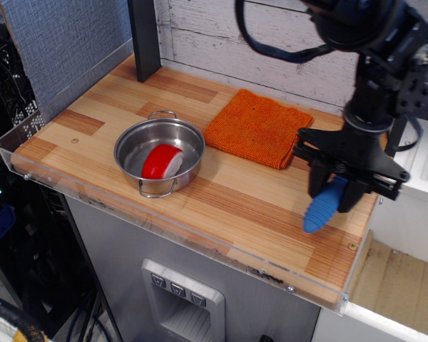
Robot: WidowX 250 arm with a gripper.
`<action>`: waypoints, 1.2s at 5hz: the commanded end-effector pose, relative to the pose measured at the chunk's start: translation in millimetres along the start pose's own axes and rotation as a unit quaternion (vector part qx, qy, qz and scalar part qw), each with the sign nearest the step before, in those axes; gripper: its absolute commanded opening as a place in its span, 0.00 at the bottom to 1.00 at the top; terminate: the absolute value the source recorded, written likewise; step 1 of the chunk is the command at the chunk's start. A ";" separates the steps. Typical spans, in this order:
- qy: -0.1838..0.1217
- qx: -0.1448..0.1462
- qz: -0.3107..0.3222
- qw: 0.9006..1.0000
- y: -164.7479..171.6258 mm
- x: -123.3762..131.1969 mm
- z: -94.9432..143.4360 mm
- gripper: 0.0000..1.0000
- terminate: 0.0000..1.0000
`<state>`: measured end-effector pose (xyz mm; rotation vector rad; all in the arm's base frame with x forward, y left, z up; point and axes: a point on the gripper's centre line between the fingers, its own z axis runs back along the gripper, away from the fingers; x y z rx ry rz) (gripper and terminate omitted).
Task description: Place the spoon beside the orange cloth, near the right edge of the table.
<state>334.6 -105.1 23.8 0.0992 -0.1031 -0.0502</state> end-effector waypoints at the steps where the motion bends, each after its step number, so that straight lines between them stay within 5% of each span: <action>1: -0.037 -0.019 0.040 0.998 17.5 10.7 26.0 0.00 0.00; 4: 0.020 -0.024 0.045 0.998 10.8 3.6 -12.4 0.00 0.00; 5: 0.037 -0.019 0.043 0.998 21.0 5.2 -17.7 1.00 0.00; 6: 0.016 -0.022 0.034 0.999 27.8 8.4 1.9 1.00 0.00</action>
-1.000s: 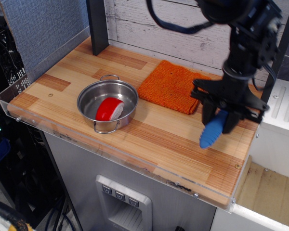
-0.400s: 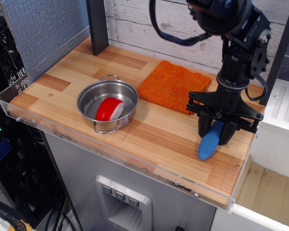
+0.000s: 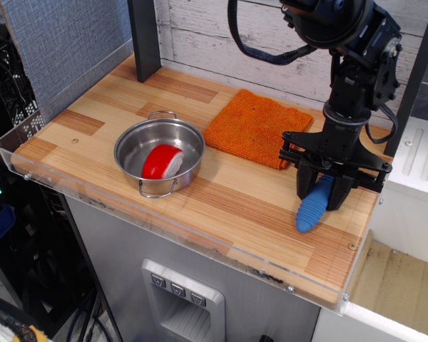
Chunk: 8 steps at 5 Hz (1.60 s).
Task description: Place the spoon beside the orange cloth, near the right edge of the table.
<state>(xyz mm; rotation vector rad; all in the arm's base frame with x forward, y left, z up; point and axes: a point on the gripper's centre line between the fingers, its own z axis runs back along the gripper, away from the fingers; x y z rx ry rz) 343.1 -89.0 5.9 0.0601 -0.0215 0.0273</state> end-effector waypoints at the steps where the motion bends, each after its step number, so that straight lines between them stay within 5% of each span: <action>1: -0.042 -0.005 -0.011 0.999 17.4 1.3 44.1 1.00 0.00; 3: -0.081 -0.039 0.007 0.996 63.1 -6.6 114.2 1.00 0.00; 6: -0.062 -0.039 -0.024 0.997 119.1 -7.3 131.2 1.00 0.00; 7: -0.022 -0.014 -0.047 0.999 132.7 -6.1 130.7 1.00 0.00; 8: -0.022 -0.014 -0.047 0.999 132.7 -6.1 130.7 1.00 1.00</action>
